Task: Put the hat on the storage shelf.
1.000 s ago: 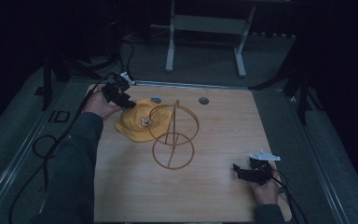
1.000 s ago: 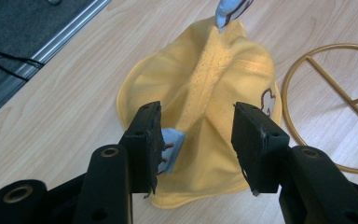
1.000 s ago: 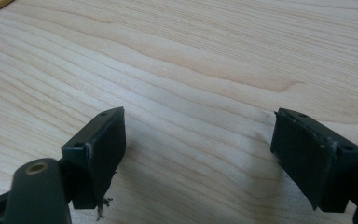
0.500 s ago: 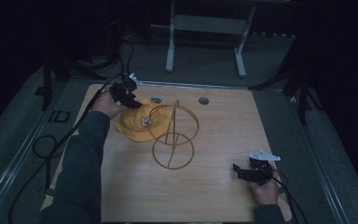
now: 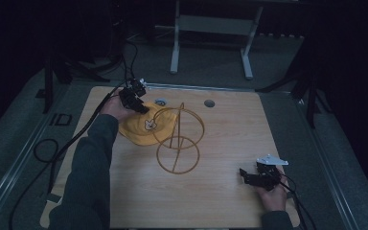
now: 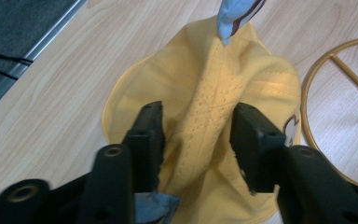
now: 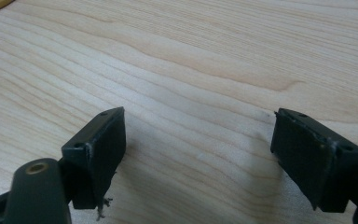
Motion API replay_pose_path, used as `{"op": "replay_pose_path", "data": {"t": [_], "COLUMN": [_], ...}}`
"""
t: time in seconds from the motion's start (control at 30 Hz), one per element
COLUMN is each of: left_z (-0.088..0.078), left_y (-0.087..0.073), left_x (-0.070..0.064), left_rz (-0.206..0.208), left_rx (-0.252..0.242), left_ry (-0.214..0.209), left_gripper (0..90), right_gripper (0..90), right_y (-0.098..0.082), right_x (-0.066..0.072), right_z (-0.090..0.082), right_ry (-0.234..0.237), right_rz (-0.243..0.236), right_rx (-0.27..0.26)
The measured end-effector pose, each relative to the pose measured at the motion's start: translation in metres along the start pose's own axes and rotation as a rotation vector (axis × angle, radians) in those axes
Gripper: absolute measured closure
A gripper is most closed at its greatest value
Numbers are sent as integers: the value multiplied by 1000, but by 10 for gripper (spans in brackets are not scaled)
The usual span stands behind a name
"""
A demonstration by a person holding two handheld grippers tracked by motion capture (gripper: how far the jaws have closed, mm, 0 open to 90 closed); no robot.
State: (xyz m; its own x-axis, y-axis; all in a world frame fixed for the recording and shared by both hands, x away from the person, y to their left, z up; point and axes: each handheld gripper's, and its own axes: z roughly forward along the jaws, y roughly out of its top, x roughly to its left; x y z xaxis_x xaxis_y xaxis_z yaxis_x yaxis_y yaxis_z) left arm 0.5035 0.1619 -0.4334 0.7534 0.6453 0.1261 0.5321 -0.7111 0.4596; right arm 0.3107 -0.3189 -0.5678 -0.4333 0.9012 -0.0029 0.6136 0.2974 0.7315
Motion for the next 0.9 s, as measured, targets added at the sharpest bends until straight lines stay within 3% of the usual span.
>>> {"op": "replay_pose_path", "data": {"t": [0.3, 0.57, 0.9], "left_z": [-4, -13, -36], "left_y": [-3, -6, -13], "left_x": [0, 1, 2], "left_rz": [17, 22, 20], "left_rx": [32, 60, 72], "left_ry": [-4, -22, -45], "left_gripper": [756, 787, 799], "right_gripper": [179, 179, 179], "right_y": [0, 0, 0], "right_x": [0, 0, 0], "right_z": [0, 0, 0], "right_ry": [2, 2, 2], "right_rz": [-2, -1, -1], "right_rx": [1, 1, 1]}}
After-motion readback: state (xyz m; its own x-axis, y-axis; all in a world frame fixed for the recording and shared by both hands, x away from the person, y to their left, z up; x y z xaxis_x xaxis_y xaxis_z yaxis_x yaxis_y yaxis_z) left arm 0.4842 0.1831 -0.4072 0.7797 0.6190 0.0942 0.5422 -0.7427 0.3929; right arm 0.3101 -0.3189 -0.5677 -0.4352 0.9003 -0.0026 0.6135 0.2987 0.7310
